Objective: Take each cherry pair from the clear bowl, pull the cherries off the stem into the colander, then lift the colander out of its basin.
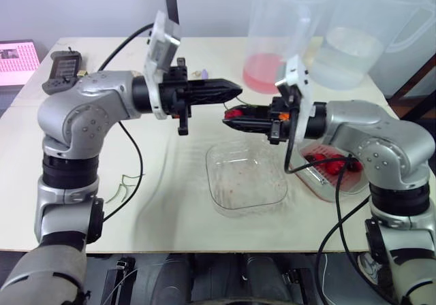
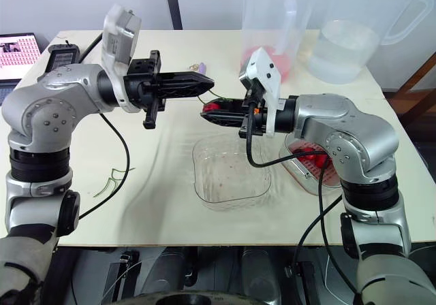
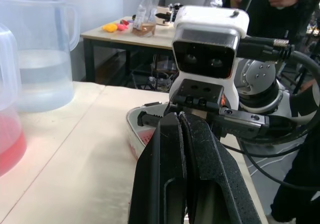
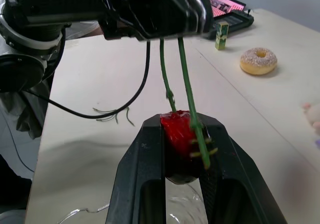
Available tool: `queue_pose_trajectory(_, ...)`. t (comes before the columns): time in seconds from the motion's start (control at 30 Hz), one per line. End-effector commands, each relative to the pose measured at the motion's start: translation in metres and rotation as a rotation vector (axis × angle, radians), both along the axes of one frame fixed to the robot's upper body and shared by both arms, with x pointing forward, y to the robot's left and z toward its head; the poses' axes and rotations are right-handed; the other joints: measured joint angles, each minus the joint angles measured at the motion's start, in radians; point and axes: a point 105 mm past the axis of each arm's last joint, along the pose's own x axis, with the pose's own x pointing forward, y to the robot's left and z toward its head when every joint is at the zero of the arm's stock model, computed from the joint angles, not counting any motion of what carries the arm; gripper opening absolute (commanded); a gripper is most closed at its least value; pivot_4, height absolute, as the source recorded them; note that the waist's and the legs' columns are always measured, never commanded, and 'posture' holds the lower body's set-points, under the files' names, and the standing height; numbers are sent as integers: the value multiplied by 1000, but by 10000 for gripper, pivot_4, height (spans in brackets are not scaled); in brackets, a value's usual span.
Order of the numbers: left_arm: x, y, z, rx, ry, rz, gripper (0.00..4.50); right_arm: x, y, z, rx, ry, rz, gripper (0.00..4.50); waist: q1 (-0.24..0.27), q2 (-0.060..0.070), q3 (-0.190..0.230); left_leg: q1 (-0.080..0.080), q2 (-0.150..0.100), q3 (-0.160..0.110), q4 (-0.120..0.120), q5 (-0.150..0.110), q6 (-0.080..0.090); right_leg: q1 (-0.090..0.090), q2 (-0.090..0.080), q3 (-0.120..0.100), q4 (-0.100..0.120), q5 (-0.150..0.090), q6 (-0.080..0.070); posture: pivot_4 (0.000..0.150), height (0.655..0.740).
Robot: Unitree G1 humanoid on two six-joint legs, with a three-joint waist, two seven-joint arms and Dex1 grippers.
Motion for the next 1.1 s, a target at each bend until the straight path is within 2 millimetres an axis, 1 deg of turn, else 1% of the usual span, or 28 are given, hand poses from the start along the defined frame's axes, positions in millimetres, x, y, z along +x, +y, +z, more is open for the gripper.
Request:
queue_pose_trajectory(0.03, -6, 1, 12, -25, -56, -15, 0, -3, -2, 8, 6, -38, 0, 2770, 0, 0, 0, 0, 0, 0, 0, 0, 0, 0, 0, 0, 0, 0, 0, 1500, 7400)
queue_pose_trajectory(0.23, -6, 0, 12, -23, -57, -14, 0, -7, -5, 3, -19, -25, 5, 2483, 0, 0, 0, 0, 0, 0, 0, 0, 0, 0, 0, 0, 0, 0, 0, 1500, 7400)
queue_pose_trajectory(0.37, -5, 1, 12, -23, -61, -10, 0, -4, -31, -11, -108, 1, -53, 2483, 5, 0, 0, 0, 0, 0, 0, 0, 0, 0, 0, 0, 0, 0, 0, 1500, 7400)
queue_pose_trajectory(0.5, -4, 3, 11, -26, -59, -2, 0, 4, -76, -13, -199, 0, -190, 2483, 3, 0, 0, -1, 0, 1, 0, 0, 0, 0, 0, 0, -2, 0, -1, 1500, 7400)
queue_pose_trajectory(0.57, -4, 4, 9, -27, -56, 2, 0, 10, -110, -11, -265, -11, -298, 2483, 3, 0, 0, -1, 0, 1, 0, 0, 0, 0, 0, 0, -3, -1, -1, 1500, 7400)
queue_pose_trajectory(0.63, -3, 8, 4, -18, -57, 5, 0, 13, -147, -16, -366, -5, -403, 2483, 4, 0, 0, -1, 0, 1, 0, 0, 0, 0, 0, 0, -3, -2, -3, 1500, 7400)
queue_pose_trajectory(0.77, -1, 13, 0, -7, -58, 17, 0, 8, -194, -30, -511, 41, -491, 2483, -1, 0, 0, 0, 0, 2, -1, 0, 0, 0, 0, 1, -3, -2, -3, 1500, 7400)
queue_pose_trajectory(0.83, 0, 14, -2, -6, -58, 19, 0, 2, -206, -37, -548, 83, -497, 2483, -3, 0, 0, 0, 0, 2, -1, 0, 0, 0, 0, 1, -3, -2, -3, 1500, 7400)
queue_pose_trajectory(0.93, -1, 14, -5, -6, -54, 21, 0, -5, -215, -53, -592, 138, -493, 2483, -3, 0, 0, 0, 0, 2, -1, 0, 0, 0, 0, 1, -3, -2, -3, 1500, 7400)
queue_pose_trajectory(1.0, -1, 14, -8, -7, -52, 22, 0, -10, -215, -65, -601, 179, -480, 2483, -2, 0, 0, 0, 0, 2, -1, 0, 0, 0, 0, 1, -3, -2, -3, 1500, 7400)
queue_pose_trajectory(1.03, -1, 13, -8, -7, -52, 23, 0, -11, -215, -69, -600, 191, -475, 2483, -1, 0, 0, 0, 0, 2, 0, 0, 0, 0, 0, 1, -3, -2, -3, 1500, 7400)
queue_pose_trajectory(1.1, -1, 13, -10, -6, -50, 22, 0, -12, -215, -75, -618, 202, -472, 12662, 1, 0, 0, 0, 0, 2, 0, 0, 0, 0, 0, 1, -3, -2, -3, 1500, 7400)
